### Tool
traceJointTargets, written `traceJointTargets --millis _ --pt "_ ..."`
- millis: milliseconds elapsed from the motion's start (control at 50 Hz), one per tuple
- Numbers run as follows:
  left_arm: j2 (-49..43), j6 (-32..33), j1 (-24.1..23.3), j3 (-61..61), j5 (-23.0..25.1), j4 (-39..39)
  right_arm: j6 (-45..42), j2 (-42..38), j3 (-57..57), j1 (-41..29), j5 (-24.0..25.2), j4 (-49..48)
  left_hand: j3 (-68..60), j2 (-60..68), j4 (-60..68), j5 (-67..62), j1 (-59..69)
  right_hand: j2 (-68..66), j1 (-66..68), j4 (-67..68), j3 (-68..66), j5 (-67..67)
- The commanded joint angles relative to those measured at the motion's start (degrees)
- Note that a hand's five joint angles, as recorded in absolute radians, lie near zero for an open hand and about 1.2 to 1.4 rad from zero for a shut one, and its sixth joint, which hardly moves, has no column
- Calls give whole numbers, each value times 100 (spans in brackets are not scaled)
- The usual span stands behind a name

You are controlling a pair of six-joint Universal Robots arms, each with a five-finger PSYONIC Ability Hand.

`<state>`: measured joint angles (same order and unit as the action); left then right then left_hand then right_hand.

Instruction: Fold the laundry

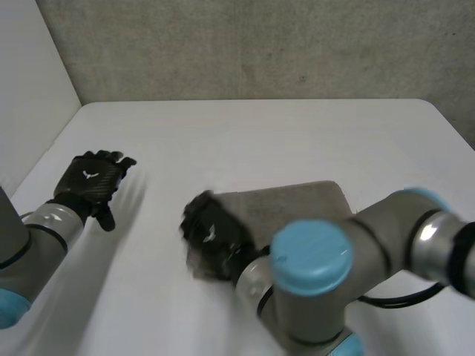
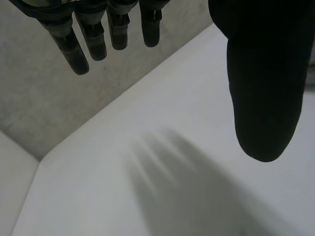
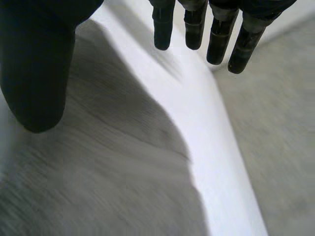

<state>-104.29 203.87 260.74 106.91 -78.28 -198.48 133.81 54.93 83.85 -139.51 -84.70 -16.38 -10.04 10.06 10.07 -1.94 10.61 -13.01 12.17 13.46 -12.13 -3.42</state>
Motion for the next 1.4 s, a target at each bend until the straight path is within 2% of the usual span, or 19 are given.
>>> traceJointTargets --millis 20,100,160,260,440,600,660,700,840,900,980,1080,1140,1260,1280,1300,1320,1360,1400 --pt "154 -32 -760 -275 -55 11 1419 1125 351 785 -240 258 -168 166 166 21 112 301 -217 -346 213 342" --pt "120 -425 -1331 -740 -99 81 2339 1669 762 1451 -205 608 -219 217 216 -29 162 301 -217 -346 213 342" --pt "58 -647 -1500 -926 -143 116 2780 1889 1140 1917 -117 837 -236 234 233 -46 179 301 -217 -346 213 342" --pt "-635 -1410 -2202 -1707 -310 397 2966 2127 1816 2497 41 865 -252 251 250 -63 196 301 -217 -346 213 342" --pt "-1559 -1464 -2414 -2104 -732 564 2958 2074 2495 3246 384 768 -236 234 233 -46 179 226 -141 -271 137 266" --pt "-1867 -1377 -2528 -1700 -1005 556 2949 1626 2680 3475 516 390 -185 183 183 4 129 -2566 2651 2522 -2655 -2526" --pt "-1770 -1262 -2546 -1445 -1014 512 2826 1451 2601 3475 490 84 -152 150 149 38 95 -6687 6772 6643 -6776 -6647" --pt "-1569 -1201 -2546 -1314 -1031 547 2730 1477 2557 3466 481 -74 -152 150 149 38 95 -6699 6783 6654 -6787 -6658" --pt "-964 -1253 -2511 -883 -1031 564 1815 1653 2074 3114 332 -348 -135 133 132 54 79 -6699 6783 6654 -6787 -6658" --pt "-603 -1262 -2432 -681 -1075 564 1343 1758 1610 2240 244 -357 -151 150 149 38 95 -6699 6783 6654 -6787 -6658" --pt "-41 -1289 -2090 -383 -1242 573 858 1268 872 964 68 -340 -135 133 132 54 79 -6699 6783 6654 -6787 -6658" --pt "522 -1289 -1634 -110 -1295 573 655 679 431 207 182 -269 -135 133 132 54 79 -6699 6783 6654 -6787 -6658" --pt "690 -1306 -1334 5 -1269 573 637 257 404 -171 401 -261 -135 133 132 54 79 -6699 6783 6654 -6787 -6658" --pt "708 -1306 -1254 58 -1260 573 646 71 386 -305 543 -252 -118 116 115 71 62 -6699 6783 6654 -6787 -6658" --pt "708 -1306 -1263 49 -1260 565 716 158 377 -279 508 -252 -135 133 132 55 78 -5739 5823 5694 -5827 -5698" --pt "708 -1315 -1280 23 -1260 556 803 324 430 -252 464 -260 -151 150 149 38 95 -3398 3482 3353 -3486 -3357" --pt "708 -1315 -1280 23 -1260 556 804 325 430 -252 463 -261 -152 150 149 38 95 -3374 3459 3329 -3463 -3334" --pt "708 -1333 -1316 -30 -1260 538 1311 868 491 -16 341 -269 -152 150 149 38 95 301 -217 -346 213 342" --pt "638 -1481 -1438 -292 -1260 520 1758 1123 526 246 227 -261 -219 217 216 -29 162 301 -217 -346 213 342"
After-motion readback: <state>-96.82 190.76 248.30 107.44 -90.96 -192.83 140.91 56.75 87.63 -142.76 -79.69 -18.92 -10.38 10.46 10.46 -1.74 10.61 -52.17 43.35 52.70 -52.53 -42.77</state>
